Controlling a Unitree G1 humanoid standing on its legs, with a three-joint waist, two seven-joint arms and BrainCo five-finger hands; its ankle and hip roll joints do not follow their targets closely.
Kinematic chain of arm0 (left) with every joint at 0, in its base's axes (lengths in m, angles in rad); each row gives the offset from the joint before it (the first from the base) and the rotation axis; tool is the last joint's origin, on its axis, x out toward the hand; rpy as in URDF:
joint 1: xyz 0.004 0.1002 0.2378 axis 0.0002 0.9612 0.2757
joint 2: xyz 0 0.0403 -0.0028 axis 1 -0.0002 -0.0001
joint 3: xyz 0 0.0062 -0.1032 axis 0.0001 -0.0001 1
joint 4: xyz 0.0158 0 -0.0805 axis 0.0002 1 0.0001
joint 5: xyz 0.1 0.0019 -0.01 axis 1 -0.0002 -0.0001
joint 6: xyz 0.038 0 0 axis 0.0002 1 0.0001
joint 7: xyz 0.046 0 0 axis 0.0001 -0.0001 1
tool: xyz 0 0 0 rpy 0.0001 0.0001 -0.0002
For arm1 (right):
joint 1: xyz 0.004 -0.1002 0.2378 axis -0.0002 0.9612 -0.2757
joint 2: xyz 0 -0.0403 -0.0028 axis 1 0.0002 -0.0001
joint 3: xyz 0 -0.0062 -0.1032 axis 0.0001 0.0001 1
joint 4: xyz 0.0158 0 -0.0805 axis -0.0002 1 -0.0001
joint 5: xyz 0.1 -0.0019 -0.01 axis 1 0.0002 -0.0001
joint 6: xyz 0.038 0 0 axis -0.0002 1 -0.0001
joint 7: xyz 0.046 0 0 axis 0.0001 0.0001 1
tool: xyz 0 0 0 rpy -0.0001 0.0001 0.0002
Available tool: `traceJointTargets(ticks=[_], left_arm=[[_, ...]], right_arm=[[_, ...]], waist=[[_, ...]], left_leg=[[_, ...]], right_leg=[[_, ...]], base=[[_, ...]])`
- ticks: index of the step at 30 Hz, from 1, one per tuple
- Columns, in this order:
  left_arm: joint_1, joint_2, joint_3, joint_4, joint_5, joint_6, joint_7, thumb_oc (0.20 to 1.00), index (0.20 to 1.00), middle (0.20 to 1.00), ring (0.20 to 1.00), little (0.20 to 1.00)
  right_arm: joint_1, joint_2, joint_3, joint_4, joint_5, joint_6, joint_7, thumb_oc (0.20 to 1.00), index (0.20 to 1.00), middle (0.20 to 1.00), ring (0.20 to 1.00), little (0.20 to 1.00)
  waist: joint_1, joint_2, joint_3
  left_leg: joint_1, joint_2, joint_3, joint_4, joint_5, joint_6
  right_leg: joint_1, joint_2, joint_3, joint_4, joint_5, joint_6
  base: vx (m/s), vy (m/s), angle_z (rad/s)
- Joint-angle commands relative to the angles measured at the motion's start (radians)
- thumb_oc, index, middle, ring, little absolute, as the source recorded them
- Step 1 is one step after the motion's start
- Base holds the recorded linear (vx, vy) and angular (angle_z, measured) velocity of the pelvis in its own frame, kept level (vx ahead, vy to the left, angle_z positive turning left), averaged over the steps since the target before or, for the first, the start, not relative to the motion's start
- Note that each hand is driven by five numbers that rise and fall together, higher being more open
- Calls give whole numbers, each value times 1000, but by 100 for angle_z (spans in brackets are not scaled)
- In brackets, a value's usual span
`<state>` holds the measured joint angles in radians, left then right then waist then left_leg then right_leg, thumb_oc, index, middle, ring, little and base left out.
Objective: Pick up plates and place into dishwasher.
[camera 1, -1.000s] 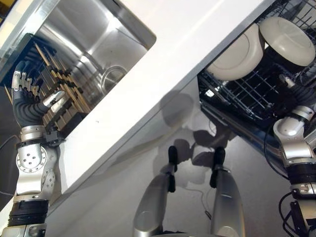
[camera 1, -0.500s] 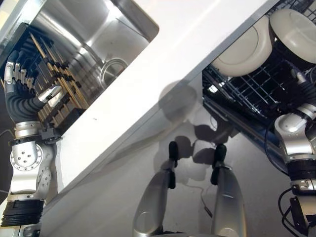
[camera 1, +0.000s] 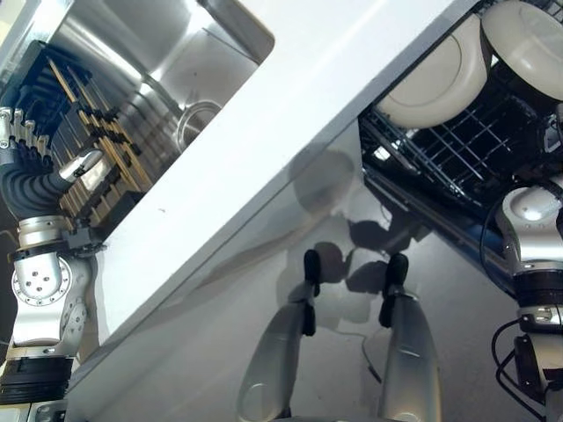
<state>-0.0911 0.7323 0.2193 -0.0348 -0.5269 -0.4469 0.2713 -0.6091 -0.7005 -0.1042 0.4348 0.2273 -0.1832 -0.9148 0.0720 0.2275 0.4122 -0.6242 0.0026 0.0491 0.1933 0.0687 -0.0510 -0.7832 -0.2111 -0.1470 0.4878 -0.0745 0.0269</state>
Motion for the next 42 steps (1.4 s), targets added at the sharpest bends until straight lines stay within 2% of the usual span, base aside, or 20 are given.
traceJointTargets(ticks=[1,6,9,13,19,23,26,30,35,42], left_arm=[[-5,-197,-299,15,92,38,1,1000,1000,1000,1000,1000],[-3,-192,-290,6,86,44,-11,1000,1000,1000,1000,1000],[4,-193,-280,-4,82,49,-22,1000,1000,1000,1000,1000],[23,-194,-264,-19,81,55,-31,1000,1000,1000,1000,1000],[39,-193,-242,-29,81,58,-49,1000,1000,1000,1000,1000],[41,-186,-245,-22,76,48,-58,1000,1000,1000,1000,1000],[46,-179,-240,-20,59,45,-74,1000,1000,1000,1000,1000],[56,-169,-229,-15,44,39,-98,1000,1000,1000,1000,1000],[73,-156,-207,-22,26,46,-120,1000,1000,1000,1000,1000],[87,-133,-152,-32,-1,75,-153,1000,1000,1000,1000,1000]], right_arm=[[-78,40,116,88,41,13,166,1000,1000,1000,1000,1000],[-104,38,178,55,77,18,309,1000,1000,1000,1000,1000],[-95,53,196,20,111,-25,422,1000,1000,1000,1000,1000],[-49,88,234,-121,95,-136,588,1000,1000,1000,1000,1000],[8,125,272,-297,101,-210,767,1000,1000,1000,1000,1000],[-30,153,329,-380,61,-217,866,1000,1000,1000,1000,1000],[-98,170,377,-436,43,-190,944,1000,1000,1000,1000,1000],[-171,177,421,-485,45,-150,1001,1000,1000,1000,1000,1000],[-197,183,443,-546,72,-135,1046,1000,1000,1000,1000,1000],[-166,190,433,-625,78,-125,1080,1000,1000,1000,1000,1000]], waist=[[31,-14,108],[40,-18,108],[43,-19,108],[43,-27,108],[40,-42,108],[50,-46,108],[68,-45,108],[92,-49,108],[110,-66,108],[127,-104,108]], left_leg=[[-114,18,-28,117,-38,18],[-123,15,-32,114,-32,15],[-124,15,-35,112,-29,14],[-122,15,-38,105,-24,14],[-104,15,-42,92,-22,14],[-84,13,-48,85,-19,15],[-58,11,-54,79,-19,14],[-16,11,-61,72,-23,13],[47,13,-68,57,-31,11],[201,17,-66,16,-52,11]], right_leg=[[42,10,-31,-256,134,33],[28,5,-37,-250,136,33],[25,3,-39,-246,134,33],[26,3,-42,-246,135,37],[42,3,-47,-250,134,42],[65,4,-57,-258,134,44],[100,4,-68,-266,127,42],[156,4,-90,-278,120,39],[236,8,-110,-300,114,39],[409,10,-133,-357,113,51]], base=[[0,0,0],[0,0,0],[0,0,0],[0,0,0],[0,0,0],[-13,-2,-2],[-18,11,-3],[-29,9,-8],[-37,5,-8],[-46,6,4]])
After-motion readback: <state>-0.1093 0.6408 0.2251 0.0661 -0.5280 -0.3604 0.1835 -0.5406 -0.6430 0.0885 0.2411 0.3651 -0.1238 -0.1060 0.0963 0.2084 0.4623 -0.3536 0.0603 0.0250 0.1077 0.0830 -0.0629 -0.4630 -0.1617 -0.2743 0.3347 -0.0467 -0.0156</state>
